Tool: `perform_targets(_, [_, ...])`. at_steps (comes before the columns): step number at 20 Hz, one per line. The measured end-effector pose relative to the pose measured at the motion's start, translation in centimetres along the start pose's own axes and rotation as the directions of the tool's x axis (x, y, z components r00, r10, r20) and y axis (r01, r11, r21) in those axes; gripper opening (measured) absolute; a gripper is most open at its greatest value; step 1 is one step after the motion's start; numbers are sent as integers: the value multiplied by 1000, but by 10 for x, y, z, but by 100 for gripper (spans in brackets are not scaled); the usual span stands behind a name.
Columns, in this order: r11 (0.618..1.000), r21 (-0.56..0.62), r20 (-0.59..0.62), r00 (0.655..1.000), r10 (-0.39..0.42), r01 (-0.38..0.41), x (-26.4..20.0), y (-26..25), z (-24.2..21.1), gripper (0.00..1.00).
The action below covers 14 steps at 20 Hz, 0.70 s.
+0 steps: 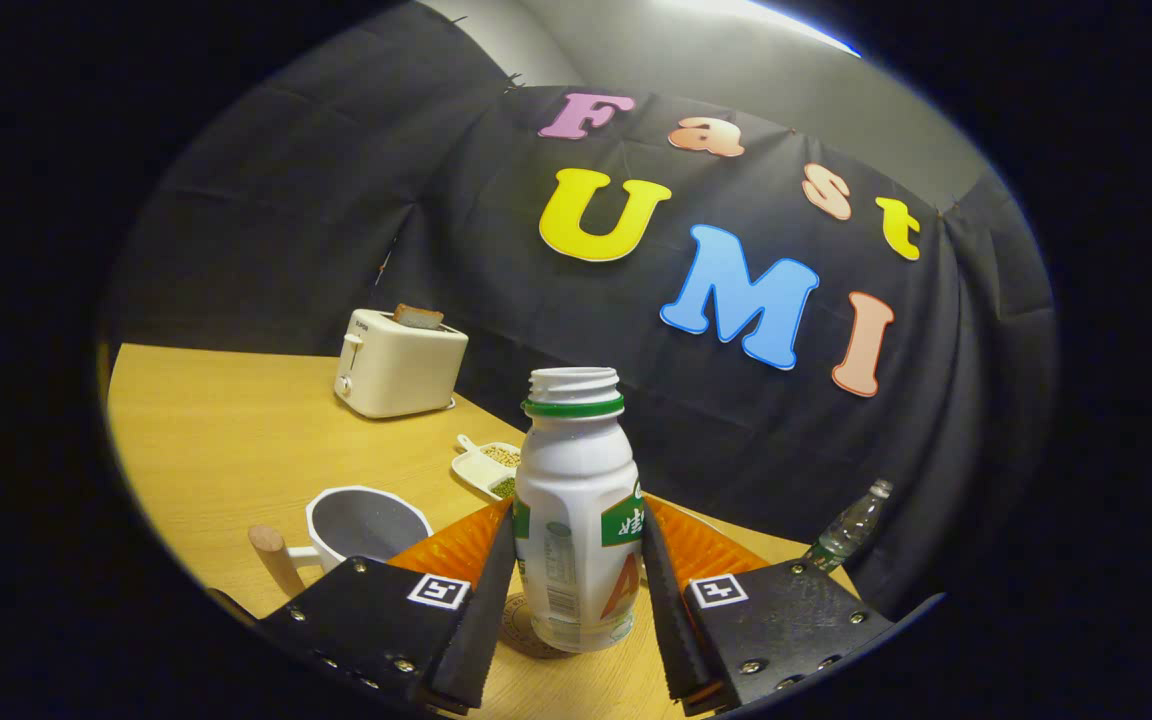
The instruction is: Take the bottle from table, then pour the juice into the cup, finally place the bottle on the coaster
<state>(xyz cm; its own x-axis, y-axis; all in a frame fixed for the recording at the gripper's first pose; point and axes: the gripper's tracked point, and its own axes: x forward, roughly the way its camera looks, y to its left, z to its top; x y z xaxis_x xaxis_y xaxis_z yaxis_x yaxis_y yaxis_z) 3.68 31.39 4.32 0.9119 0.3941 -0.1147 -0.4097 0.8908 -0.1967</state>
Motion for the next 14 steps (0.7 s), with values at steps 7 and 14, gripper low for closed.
perform_targets(7, [977,207,-9,999,42,-39,10,4,-16,65])
perform_targets(14, [961,277,-19,999,27,-21,25,0,-33,65])
